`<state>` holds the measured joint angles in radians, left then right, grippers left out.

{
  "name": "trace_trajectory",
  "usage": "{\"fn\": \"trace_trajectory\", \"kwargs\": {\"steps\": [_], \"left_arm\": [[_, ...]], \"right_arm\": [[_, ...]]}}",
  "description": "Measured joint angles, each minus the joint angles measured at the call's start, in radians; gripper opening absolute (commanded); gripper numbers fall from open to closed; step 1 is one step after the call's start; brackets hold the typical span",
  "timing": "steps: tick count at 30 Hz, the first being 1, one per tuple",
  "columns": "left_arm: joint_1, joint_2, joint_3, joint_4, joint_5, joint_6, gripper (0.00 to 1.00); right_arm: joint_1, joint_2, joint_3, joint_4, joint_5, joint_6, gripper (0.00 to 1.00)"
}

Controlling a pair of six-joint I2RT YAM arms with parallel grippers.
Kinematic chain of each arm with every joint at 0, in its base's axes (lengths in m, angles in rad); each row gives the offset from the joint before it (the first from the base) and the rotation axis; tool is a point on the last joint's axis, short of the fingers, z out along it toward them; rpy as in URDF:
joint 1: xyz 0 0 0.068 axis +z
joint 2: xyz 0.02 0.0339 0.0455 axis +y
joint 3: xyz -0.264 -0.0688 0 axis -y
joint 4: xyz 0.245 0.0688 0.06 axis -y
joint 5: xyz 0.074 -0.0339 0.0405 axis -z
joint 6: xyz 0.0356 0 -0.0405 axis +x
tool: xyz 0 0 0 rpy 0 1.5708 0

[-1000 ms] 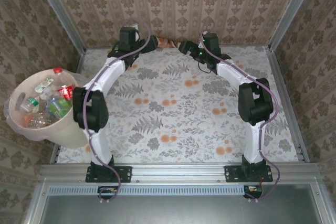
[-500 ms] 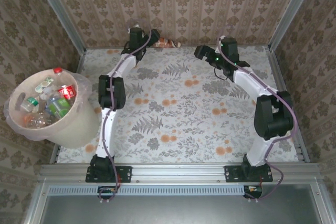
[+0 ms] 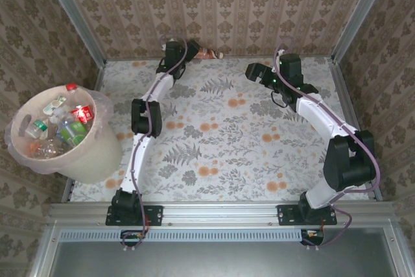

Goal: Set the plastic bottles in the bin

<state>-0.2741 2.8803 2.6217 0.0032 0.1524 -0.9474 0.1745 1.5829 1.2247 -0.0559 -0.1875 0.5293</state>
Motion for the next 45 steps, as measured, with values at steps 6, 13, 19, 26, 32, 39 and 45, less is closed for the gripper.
{"fn": "trace_trajectory", "kwargs": {"steps": [6, 13, 19, 26, 32, 39, 45], "left_arm": [[-0.020, 0.042, 0.068, -0.009, -0.030, -0.026, 1.00], [-0.039, 0.113, 0.153, 0.029, -0.048, -0.076, 1.00], [-0.039, 0.150, 0.194, 0.069, -0.077, -0.093, 0.98], [-0.040, 0.184, 0.207, 0.118, -0.127, -0.098, 0.75], [-0.039, 0.186, 0.207, 0.130, -0.131, -0.062, 0.67], [-0.039, 0.173, 0.126, 0.238, -0.110, -0.039, 0.54], [-0.031, -0.033, -0.259, 0.373, -0.069, -0.035, 0.53]], "right_arm": [[0.000, -0.013, -0.005, -0.007, 0.013, -0.008, 1.00], [0.000, -0.030, -0.005, -0.010, 0.027, -0.022, 1.00], [0.000, -0.034, -0.005, -0.021, 0.034, -0.034, 1.00], [-0.001, -0.032, -0.005, -0.024, 0.046, -0.037, 1.00], [-0.002, -0.005, 0.006, -0.025, 0.046, -0.037, 1.00], [-0.002, -0.008, 0.006, -0.047, 0.049, -0.048, 1.00], [-0.002, -0.082, -0.022, -0.060, 0.072, -0.082, 1.00]]}}
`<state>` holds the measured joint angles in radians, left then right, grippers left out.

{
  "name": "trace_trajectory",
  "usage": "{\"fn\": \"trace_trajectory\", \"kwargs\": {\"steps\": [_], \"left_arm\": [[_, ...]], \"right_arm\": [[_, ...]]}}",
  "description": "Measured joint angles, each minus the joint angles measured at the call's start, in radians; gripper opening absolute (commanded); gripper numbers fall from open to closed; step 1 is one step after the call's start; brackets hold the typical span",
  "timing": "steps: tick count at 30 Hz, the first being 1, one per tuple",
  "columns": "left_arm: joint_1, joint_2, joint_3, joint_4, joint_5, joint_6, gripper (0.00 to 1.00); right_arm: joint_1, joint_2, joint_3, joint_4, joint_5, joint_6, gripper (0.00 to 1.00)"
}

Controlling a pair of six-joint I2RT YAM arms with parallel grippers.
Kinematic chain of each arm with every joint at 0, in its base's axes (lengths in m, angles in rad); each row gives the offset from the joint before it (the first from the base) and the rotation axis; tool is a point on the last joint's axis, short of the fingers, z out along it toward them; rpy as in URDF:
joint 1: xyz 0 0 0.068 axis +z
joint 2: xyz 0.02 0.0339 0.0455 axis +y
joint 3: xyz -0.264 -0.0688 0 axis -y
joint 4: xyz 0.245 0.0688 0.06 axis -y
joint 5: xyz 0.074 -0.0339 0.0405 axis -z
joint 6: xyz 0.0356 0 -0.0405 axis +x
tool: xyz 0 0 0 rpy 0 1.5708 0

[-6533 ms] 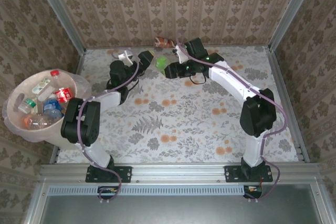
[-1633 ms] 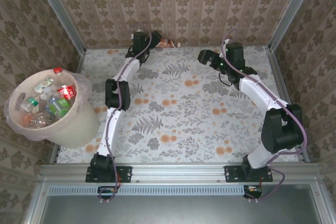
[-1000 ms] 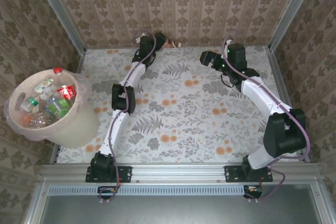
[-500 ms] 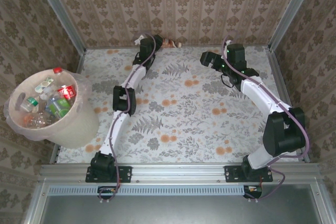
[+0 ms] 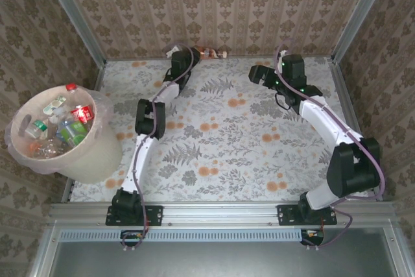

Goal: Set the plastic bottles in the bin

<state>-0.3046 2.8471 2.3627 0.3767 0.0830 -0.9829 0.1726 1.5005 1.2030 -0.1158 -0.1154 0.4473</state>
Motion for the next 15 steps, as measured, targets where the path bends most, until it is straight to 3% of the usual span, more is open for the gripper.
{"fn": "trace_trajectory", "kwargs": {"steps": [4, 7, 12, 15], "left_arm": [[0.003, -0.210, -0.284, 0.074, 0.005, 0.024, 0.53], [0.004, -0.343, -0.399, 0.096, 0.018, 0.053, 0.72], [0.003, -0.407, -0.348, 0.031, 0.069, 0.159, 0.97], [0.000, -0.340, -0.185, -0.073, 0.098, 0.220, 1.00]], "right_arm": [[0.000, -0.056, -0.026, 0.002, 0.011, -0.008, 1.00], [0.000, -0.079, -0.048, 0.006, 0.012, -0.011, 1.00], [0.000, -0.083, -0.086, 0.011, 0.011, -0.016, 1.00], [0.000, -0.074, -0.088, 0.019, 0.011, -0.019, 1.00]]}}
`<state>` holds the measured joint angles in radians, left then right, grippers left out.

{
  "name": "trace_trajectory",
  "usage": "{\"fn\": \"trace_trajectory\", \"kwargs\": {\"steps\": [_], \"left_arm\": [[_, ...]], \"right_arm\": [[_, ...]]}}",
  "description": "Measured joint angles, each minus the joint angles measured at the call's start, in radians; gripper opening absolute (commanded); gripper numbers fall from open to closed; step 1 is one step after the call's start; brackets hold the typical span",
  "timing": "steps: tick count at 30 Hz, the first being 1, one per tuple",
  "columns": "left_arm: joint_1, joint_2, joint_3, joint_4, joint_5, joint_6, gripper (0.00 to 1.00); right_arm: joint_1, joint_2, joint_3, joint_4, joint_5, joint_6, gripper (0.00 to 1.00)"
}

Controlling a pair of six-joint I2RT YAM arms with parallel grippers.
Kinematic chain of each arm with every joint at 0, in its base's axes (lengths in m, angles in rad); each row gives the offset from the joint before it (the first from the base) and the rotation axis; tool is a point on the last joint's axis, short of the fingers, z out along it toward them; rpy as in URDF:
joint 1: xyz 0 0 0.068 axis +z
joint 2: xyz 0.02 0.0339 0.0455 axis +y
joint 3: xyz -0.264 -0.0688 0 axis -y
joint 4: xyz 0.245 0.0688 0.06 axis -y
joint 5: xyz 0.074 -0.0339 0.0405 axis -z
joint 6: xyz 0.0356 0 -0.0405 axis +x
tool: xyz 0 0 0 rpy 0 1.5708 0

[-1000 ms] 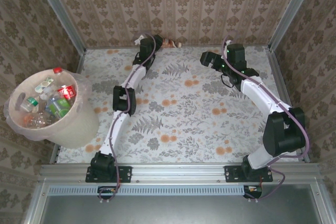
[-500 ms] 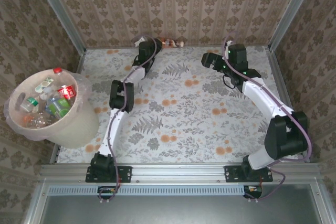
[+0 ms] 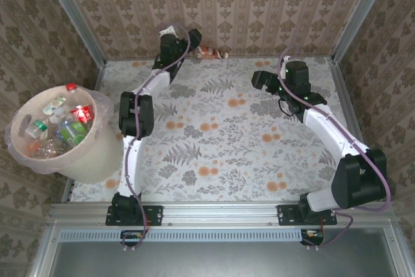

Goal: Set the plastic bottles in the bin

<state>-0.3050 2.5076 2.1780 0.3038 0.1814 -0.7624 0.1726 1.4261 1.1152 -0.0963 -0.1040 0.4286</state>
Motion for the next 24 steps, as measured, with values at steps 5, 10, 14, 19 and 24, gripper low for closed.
{"fn": "trace_trajectory", "kwargs": {"steps": [5, 10, 14, 19, 24], "left_arm": [[-0.008, 0.241, 0.413, -0.214, 0.018, 0.082, 1.00], [-0.010, 0.360, 0.507, -0.333, 0.022, 0.106, 1.00], [-0.006, 0.409, 0.526, -0.356, 0.040, 0.120, 1.00], [0.005, 0.434, 0.562, -0.342, 0.080, 0.126, 1.00], [0.018, 0.444, 0.591, -0.291, 0.120, 0.120, 1.00]], "right_arm": [[0.000, 0.032, 0.000, 0.037, -0.002, 0.000, 1.00], [0.000, 0.094, 0.016, 0.047, -0.008, -0.007, 1.00], [0.000, 0.156, 0.042, 0.066, -0.019, -0.008, 1.00], [0.000, 0.292, 0.104, 0.127, -0.043, 0.006, 1.00], [0.000, 0.535, 0.290, 0.190, -0.069, 0.089, 1.00]]}}
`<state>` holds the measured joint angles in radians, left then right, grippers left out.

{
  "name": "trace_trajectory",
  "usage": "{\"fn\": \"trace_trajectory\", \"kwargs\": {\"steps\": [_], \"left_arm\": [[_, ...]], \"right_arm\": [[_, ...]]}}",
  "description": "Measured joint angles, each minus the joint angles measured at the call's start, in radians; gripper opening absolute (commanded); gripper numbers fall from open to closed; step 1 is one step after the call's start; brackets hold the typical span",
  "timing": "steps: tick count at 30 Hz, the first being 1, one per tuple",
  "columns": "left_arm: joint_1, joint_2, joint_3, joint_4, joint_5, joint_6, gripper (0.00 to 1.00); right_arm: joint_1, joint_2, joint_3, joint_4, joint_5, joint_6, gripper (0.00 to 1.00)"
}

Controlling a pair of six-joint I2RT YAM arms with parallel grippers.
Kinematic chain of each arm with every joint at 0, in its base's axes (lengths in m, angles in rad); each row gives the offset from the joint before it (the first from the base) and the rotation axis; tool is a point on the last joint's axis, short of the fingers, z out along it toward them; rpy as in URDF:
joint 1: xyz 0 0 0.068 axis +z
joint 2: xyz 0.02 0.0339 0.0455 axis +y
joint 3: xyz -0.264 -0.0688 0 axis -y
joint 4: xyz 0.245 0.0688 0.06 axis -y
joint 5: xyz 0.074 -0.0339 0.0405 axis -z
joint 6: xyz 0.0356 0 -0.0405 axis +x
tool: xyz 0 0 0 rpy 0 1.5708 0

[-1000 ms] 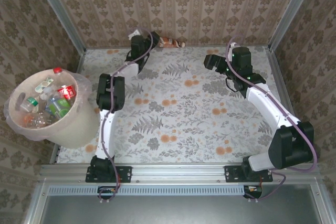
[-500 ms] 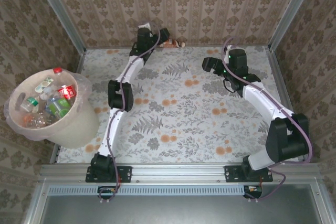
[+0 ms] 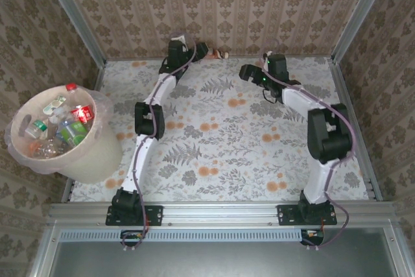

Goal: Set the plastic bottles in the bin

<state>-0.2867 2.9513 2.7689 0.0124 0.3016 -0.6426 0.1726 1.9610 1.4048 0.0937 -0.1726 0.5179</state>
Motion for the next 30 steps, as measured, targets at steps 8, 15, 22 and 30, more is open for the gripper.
{"fn": "trace_trajectory", "kwargs": {"steps": [8, 15, 22, 30], "left_arm": [[0.004, 0.013, 0.003, 0.047, 0.036, -0.016, 1.00], [0.005, 0.032, 0.003, 0.049, 0.059, -0.030, 1.00], [0.006, 0.034, 0.006, 0.061, 0.074, -0.034, 1.00], [0.005, 0.034, 0.020, 0.072, 0.113, -0.037, 1.00]], "right_arm": [[0.004, 0.399, 0.451, 0.011, -0.015, 0.194, 1.00], [0.025, 0.800, 1.109, -0.148, -0.006, 0.288, 1.00], [0.048, 1.129, 1.649, -0.284, 0.031, 0.384, 1.00], [0.048, 1.131, 1.599, -0.266, 0.031, 0.403, 1.00]]}}
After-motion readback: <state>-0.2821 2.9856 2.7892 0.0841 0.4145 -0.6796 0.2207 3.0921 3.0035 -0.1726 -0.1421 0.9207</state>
